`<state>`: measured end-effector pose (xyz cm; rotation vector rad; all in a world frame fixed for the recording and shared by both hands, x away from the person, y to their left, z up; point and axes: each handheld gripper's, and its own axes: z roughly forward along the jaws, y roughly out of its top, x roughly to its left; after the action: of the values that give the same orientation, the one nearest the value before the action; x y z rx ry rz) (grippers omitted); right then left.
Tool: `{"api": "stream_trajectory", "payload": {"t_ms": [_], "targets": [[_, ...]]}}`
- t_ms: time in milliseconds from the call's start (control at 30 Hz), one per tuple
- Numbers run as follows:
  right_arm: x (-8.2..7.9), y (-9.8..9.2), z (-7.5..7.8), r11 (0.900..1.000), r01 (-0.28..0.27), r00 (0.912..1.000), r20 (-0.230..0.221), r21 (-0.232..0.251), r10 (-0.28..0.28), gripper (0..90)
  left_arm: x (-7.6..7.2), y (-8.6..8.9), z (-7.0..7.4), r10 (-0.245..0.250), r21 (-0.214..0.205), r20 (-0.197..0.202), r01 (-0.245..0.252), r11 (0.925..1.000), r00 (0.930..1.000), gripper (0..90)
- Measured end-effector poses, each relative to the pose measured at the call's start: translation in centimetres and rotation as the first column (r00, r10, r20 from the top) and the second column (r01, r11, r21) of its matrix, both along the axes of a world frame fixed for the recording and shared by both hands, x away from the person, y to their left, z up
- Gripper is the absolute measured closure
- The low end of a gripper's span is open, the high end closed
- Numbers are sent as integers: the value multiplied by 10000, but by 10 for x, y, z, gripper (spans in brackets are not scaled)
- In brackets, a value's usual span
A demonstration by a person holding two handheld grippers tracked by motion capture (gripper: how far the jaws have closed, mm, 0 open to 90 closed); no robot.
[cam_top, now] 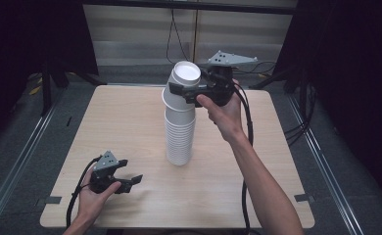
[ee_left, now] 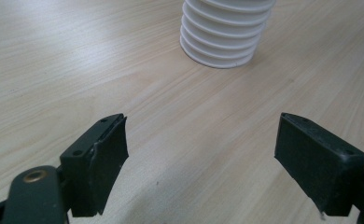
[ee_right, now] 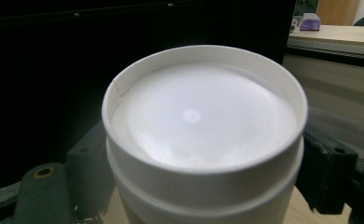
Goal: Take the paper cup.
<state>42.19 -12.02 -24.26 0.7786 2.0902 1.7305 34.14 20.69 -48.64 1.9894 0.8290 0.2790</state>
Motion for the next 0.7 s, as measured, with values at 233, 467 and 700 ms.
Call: {"api": "stream_trajectory", "payload": {"t_ms": [233, 467, 700], "targets": [[-2, -3, 5, 9996, 27, 9999, 125, 292, -31, 206, 0, 0, 0, 12, -18, -4, -12, 10000, 10000, 169], [-4, -5, 9, 9979, -6, 9998, 211, 647, -8, 212, 0, 0, 0, 20, -18, -2, -20, 10000, 10000, 169], [-6, -6, 14, 9979, -51, 9999, 109, 642, 44, 216, 1, 0, 0, -36, 2, -9, 36, 10000, 10000, 169]]}}
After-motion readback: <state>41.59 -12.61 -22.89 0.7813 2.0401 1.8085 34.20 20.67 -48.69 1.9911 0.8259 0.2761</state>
